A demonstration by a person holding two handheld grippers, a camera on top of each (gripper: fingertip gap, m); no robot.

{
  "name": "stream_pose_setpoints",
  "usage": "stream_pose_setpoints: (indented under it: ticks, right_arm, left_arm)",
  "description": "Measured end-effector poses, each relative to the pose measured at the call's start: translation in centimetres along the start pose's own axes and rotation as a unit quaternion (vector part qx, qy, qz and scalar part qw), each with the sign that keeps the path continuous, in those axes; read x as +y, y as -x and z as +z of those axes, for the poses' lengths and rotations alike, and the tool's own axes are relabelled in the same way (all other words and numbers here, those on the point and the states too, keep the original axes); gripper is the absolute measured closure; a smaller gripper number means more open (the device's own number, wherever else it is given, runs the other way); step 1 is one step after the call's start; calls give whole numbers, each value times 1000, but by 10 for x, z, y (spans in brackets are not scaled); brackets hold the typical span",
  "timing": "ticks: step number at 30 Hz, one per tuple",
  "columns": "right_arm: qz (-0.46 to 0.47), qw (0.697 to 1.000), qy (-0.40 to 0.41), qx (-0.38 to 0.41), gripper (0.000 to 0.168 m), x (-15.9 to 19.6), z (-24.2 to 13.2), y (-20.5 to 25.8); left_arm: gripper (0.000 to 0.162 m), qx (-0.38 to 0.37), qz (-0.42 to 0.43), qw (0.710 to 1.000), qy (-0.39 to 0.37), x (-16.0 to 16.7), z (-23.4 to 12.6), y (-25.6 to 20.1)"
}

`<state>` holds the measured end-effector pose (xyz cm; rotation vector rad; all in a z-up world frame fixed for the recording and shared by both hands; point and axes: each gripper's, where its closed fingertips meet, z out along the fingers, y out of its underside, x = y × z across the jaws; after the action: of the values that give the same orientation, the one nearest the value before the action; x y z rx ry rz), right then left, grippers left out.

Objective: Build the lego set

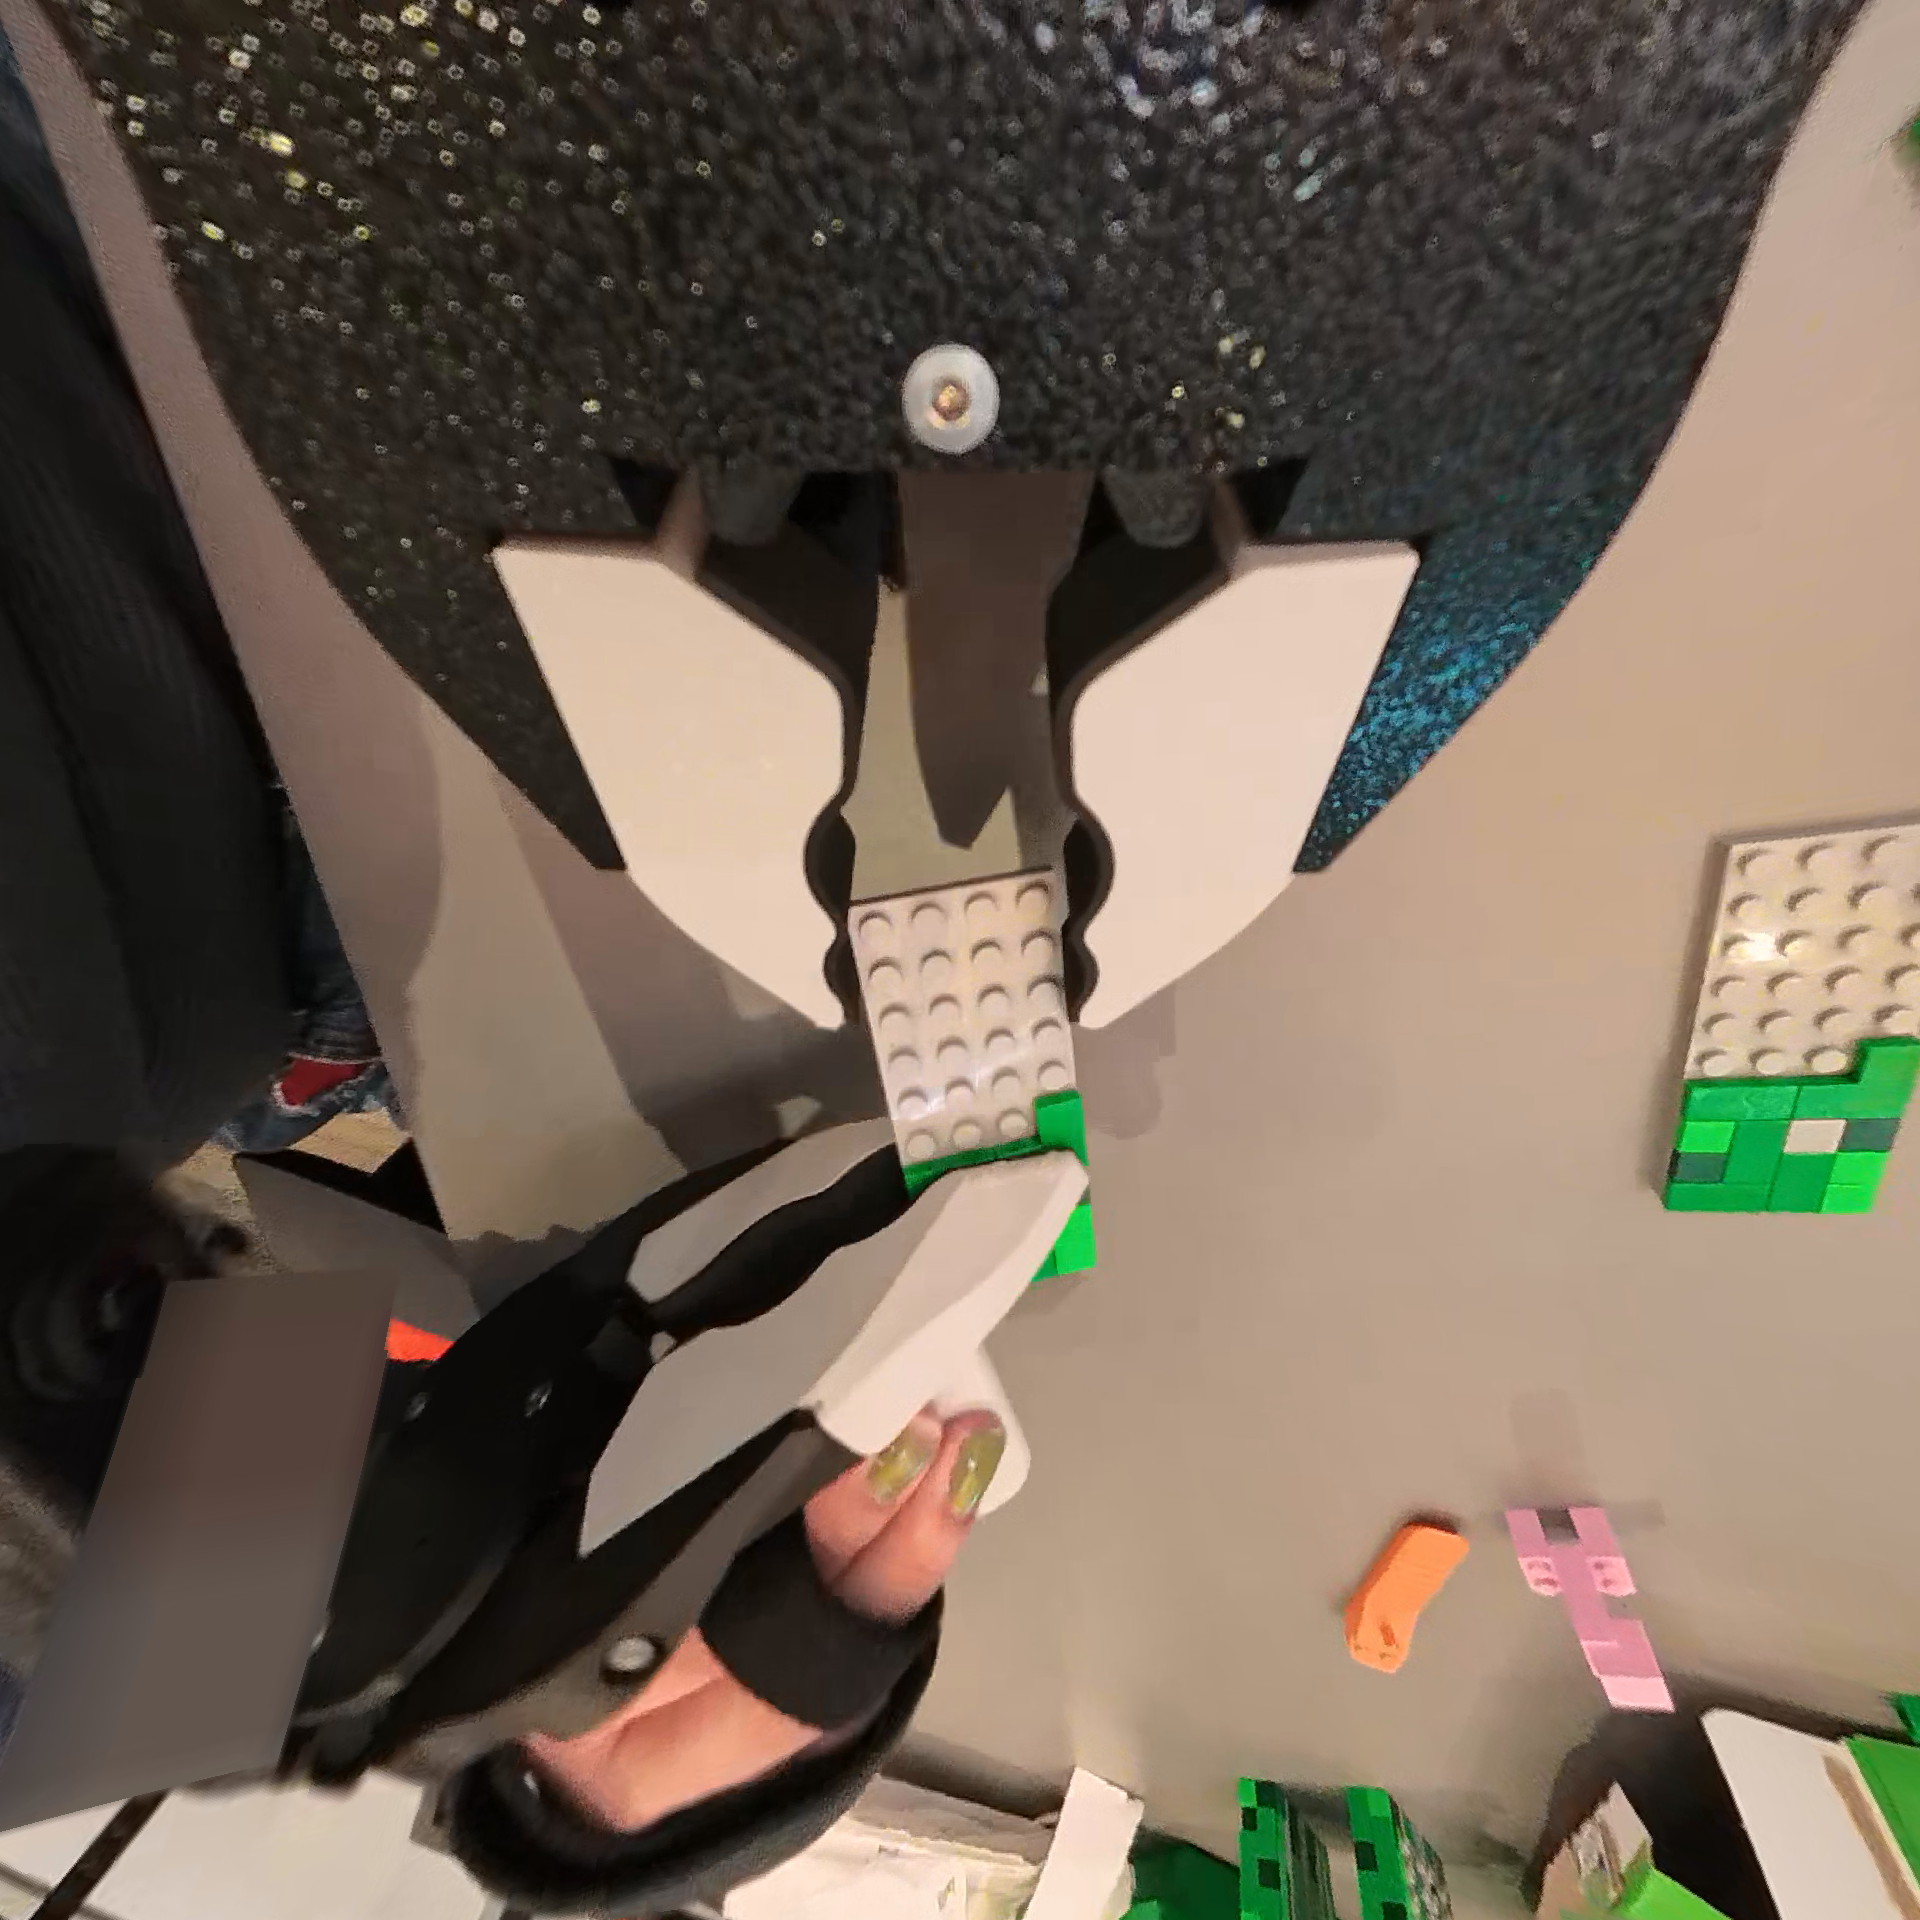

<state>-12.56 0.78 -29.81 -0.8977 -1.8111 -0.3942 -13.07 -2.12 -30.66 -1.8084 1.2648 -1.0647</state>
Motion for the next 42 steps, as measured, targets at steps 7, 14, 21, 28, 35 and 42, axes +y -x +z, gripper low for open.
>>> stream_pose_setpoints:
  ticks: [7, 14, 21, 28, 35, 42]
  right_arm:
    - [213, 975, -54, -21, 121, 22, -20, -4]
    - [456, 882, -67, 102, 123, 78, -16, -41]
    - [574, 805, -83, 122, 128, 108, 8, -68]
    - [560, 806, -106, 161, 144, 110, 70, -101]
    - [516, 827, -158, 159, 149, 96, 78, -109]
    - [486, 835, -185, 181, 159, 93, 68, -111]
  left_arm:
    - [125, -78, 87, 990, 82, 13, 7, 34]
    - [103, -54, 137, 977, 152, 18, 20, 51]
    - [62, -197, 103, 975, -4, -12, -17, 76]
    - [88, -426, 73, 873, -226, -63, -87, 111]
    - [99, -450, 94, 864, -204, -56, -87, 115]
    - [103, -438, 121, 869, -197, -56, -82, 107]
